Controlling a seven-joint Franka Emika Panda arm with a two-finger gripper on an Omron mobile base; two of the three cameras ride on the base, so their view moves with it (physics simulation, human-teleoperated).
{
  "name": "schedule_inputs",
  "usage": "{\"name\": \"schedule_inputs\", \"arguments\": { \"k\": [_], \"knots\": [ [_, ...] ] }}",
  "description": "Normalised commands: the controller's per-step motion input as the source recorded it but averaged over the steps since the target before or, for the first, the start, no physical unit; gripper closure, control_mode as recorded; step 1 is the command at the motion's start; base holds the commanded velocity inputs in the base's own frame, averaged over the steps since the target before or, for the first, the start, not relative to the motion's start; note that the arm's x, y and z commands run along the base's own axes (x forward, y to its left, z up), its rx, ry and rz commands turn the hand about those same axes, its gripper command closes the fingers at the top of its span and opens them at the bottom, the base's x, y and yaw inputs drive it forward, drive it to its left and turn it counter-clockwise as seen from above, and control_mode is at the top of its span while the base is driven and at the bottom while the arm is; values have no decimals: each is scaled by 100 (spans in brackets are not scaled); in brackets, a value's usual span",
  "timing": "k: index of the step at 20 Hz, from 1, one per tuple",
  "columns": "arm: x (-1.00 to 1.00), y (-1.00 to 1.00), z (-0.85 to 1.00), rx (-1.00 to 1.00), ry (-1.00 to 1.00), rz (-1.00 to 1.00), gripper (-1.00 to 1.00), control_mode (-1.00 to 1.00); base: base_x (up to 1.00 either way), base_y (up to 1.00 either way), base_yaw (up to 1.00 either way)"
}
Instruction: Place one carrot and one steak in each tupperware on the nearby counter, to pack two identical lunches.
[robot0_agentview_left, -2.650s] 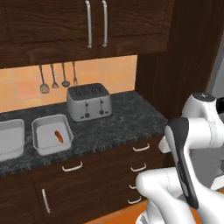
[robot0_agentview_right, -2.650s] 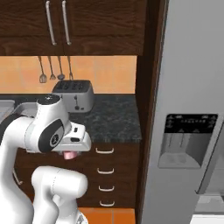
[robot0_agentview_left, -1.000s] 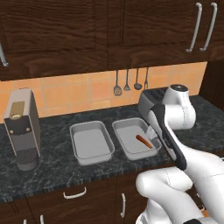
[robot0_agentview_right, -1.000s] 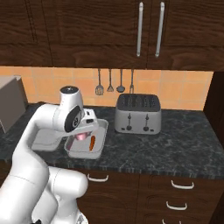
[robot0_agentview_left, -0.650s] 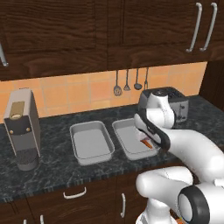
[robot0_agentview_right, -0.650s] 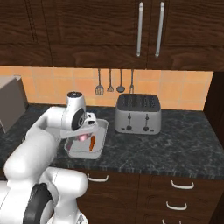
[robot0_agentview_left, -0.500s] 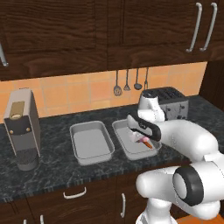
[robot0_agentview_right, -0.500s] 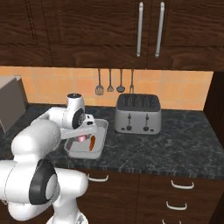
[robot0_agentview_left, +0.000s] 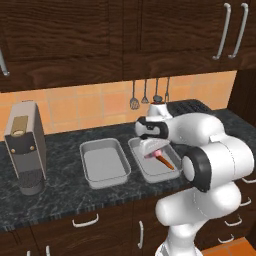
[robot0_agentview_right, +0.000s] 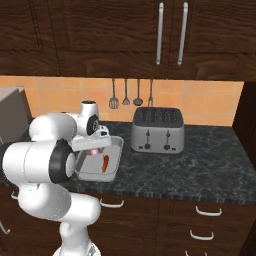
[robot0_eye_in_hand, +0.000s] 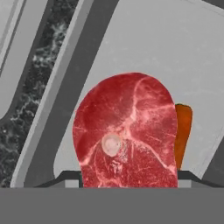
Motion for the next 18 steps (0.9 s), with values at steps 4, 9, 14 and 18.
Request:
{"name": "schedule_inputs", "arguments": {
  "k": [4,9,14,18],
  "knots": [
    [13,3,-74,0,8,0,100,-100,0,0,0],
    [1,12,-54,0,15,0,100,-100,0,0,0],
    [-3,11,-13,0,2,0,100,-100,0,0,0],
    [-11,22,0,0,-18,-1,-100,-100,0,0,0]
  ]
}}
